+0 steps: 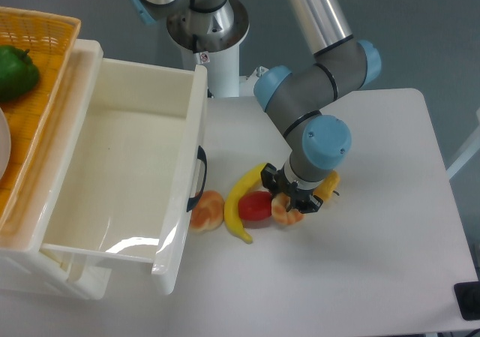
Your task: Pick up the donuts
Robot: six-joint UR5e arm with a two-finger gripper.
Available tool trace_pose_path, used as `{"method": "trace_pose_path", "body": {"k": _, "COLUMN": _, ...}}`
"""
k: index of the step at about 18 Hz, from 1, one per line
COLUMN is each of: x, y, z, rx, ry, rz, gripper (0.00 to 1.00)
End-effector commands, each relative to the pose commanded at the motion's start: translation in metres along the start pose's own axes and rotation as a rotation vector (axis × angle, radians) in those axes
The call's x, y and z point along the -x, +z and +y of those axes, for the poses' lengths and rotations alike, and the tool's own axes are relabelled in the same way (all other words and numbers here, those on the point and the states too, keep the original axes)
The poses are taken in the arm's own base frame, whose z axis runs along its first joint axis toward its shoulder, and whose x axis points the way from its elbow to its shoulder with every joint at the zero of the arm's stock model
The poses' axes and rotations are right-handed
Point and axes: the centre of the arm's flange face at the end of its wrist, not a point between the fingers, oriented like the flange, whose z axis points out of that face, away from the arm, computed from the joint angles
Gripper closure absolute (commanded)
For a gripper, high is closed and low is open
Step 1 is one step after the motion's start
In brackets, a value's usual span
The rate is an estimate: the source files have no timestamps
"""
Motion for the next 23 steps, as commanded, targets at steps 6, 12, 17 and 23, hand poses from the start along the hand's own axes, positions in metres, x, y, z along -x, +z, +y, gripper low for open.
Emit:
{"method": "trace_pose_path", "body": {"k": 6, "x": 0.007, "y": -0.014, "z": 0.002, "rx": -0.012, "ry": -0.004, "rz": -0.024, "gripper": 1.00}}
{"method": "trace_pose_path", "body": {"k": 12, "x": 0.022, "y": -0.040, "z": 0.011, "rx": -0.035, "ry": -0.021, "rz": -0.055, "gripper": 1.00}}
{"method": "trace_pose_path", "body": {"k": 17, "x": 0.057, "y": -0.073, "z": 0.010, "rx": -0.018, "ry": 0.152, "rz": -0.011, "gripper": 1.00}}
{"method": "trace_pose_path", "body": {"k": 23, "x": 0.108, "y": -0.090, "z": 0.022, "rx": -0.029, "ry": 0.268, "rz": -0.077, "gripper": 1.00}}
